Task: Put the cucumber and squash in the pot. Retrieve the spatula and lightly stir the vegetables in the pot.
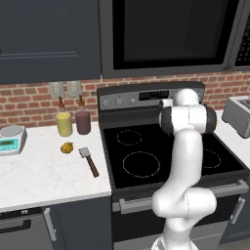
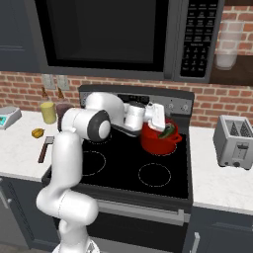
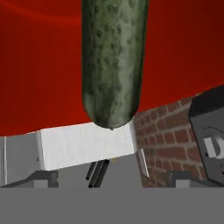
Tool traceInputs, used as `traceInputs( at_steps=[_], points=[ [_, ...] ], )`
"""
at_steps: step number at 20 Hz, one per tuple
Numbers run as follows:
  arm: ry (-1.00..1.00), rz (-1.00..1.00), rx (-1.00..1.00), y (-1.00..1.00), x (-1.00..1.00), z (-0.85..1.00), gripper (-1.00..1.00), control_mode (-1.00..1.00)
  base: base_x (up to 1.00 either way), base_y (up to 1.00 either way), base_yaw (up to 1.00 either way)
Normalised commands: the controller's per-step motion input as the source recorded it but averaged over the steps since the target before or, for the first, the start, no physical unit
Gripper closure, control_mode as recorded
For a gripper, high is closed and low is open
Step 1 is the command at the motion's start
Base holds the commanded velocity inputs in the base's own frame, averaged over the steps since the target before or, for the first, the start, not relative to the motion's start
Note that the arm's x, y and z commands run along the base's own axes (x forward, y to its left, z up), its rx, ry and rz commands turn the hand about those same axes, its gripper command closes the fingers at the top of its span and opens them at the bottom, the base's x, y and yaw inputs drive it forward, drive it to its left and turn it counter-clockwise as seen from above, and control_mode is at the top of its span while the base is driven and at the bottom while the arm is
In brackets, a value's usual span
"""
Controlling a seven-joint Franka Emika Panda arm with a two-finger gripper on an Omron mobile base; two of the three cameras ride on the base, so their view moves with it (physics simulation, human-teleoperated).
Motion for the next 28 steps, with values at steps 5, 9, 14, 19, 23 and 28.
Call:
traceInputs(
  at_steps=[5, 9, 14, 19, 23, 28],
  points=[
    [-0.11, 0.00, 0.21, 0.17, -1.00, 0.72, -1.00, -1.00, 0.00, 0.00, 0.00],
    [-0.02, 0.00, 0.31, 0.36, -1.00, 0.49, -1.00, -1.00, 0.00, 0.00, 0.00],
    [-0.03, 0.01, 0.34, 0.64, -1.00, 0.46, -1.00, -1.00, 0.00, 0.00, 0.00],
    [-0.01, 0.10, 0.35, 0.93, -1.00, 0.42, -1.00, -1.00, 0.00, 0.00, 0.00],
    [0.03, 0.20, 0.38, 1.00, -0.91, 0.05, -1.00, -1.00, 0.00, 0.00, 0.00],
    [0.18, 0.36, 0.35, 1.00, -0.39, -0.22, -1.00, -1.00, 0.00, 0.00, 0.00]
  ],
)
